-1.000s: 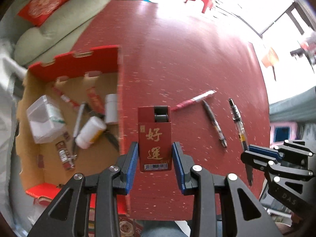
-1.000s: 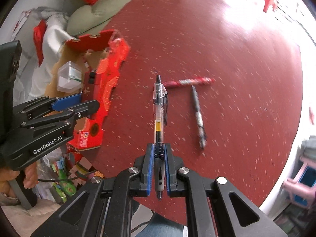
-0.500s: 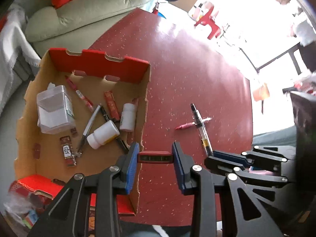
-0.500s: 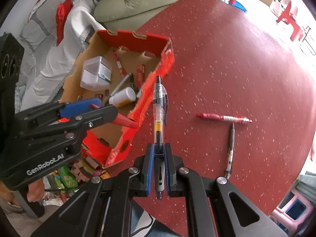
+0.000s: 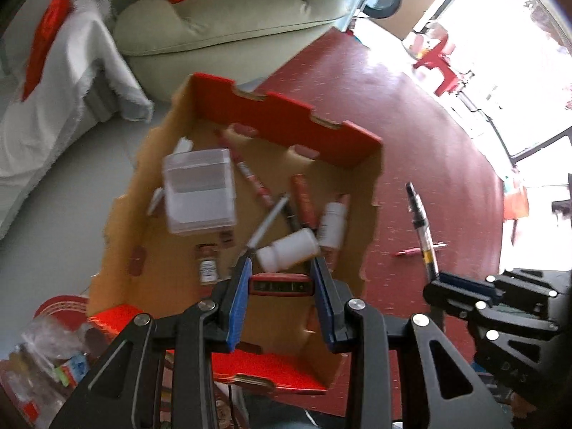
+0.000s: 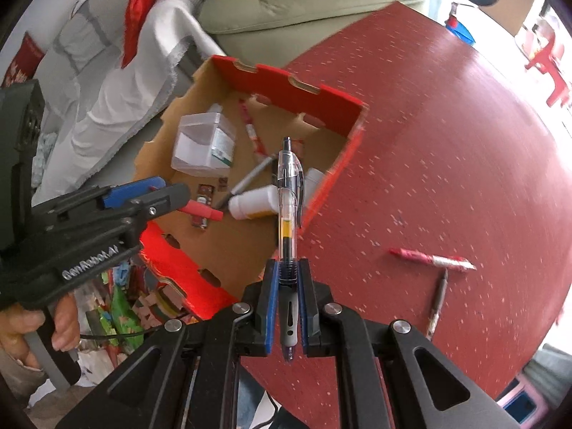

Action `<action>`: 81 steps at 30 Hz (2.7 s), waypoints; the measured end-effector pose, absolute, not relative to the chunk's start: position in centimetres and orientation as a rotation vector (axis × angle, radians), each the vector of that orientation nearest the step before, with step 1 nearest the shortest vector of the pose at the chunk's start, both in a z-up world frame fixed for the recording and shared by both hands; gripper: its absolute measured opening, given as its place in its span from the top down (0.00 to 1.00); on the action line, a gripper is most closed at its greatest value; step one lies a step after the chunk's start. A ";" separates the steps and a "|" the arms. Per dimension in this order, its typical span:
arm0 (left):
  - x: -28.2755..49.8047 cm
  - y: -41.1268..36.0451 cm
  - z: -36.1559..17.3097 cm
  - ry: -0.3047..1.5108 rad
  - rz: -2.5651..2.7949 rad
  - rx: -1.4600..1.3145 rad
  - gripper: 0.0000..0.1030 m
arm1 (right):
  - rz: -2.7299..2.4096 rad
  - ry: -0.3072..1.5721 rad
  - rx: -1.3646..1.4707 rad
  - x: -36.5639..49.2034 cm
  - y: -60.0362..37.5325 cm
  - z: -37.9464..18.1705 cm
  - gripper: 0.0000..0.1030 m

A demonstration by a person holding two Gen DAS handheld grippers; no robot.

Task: Organize rigid objects
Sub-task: 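Carry the red packet and clear gel pen over the cardboard tray box, then open the right tool dropping the gel pen while the left tool releases the packet, then move both tools back over the table toward the red and grey pens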

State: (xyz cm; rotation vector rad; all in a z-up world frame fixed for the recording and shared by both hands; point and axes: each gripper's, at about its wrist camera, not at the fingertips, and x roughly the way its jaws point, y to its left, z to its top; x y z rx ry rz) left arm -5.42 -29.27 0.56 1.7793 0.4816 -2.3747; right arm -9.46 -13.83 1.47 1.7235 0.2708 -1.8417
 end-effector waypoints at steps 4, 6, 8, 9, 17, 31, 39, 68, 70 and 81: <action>-4.9 -30.1 -0.2 0.453 -2.344 1.789 0.64 | -1.807 0.323 1.698 -9.6 -16.5 1.3 0.89; -4.6 -30.4 -0.5 0.455 -2.330 1.797 0.64 | -1.794 0.345 1.689 -9.5 -17.4 1.2 0.89; -4.4 -30.6 -0.8 0.451 -2.316 1.808 0.64 | -1.780 0.352 1.687 -9.6 -18.3 1.0 0.89; -4.4 -30.7 -1.0 0.448 -2.311 1.813 0.64 | -1.777 0.355 1.686 -9.6 -18.6 0.9 0.89; -4.4 -30.8 -1.9 0.419 -2.290 1.853 0.64 | -1.769 0.368 1.692 -10.2 -20.1 0.4 0.89; -5.7 -30.3 -3.2 0.379 -2.281 1.921 0.64 | -1.790 0.368 1.740 -11.7 -20.8 -0.9 0.89; -6.6 -30.0 -3.7 0.342 -2.272 1.950 0.64 | -1.809 0.390 1.743 -12.9 -21.3 -1.3 0.89; -7.0 -22.1 -2.2 0.417 -2.376 2.175 0.00 | -2.017 -0.196 2.200 -9.4 1.5 -5.7 0.03; -7.3 -19.2 -1.9 0.349 -2.417 2.218 0.00 | -2.015 -0.265 2.273 -8.2 4.0 -6.8 0.03; -12.4 -4.3 -7.1 -0.504 -2.461 2.214 0.00 | -2.025 -0.446 2.361 -4.1 10.9 -8.9 0.03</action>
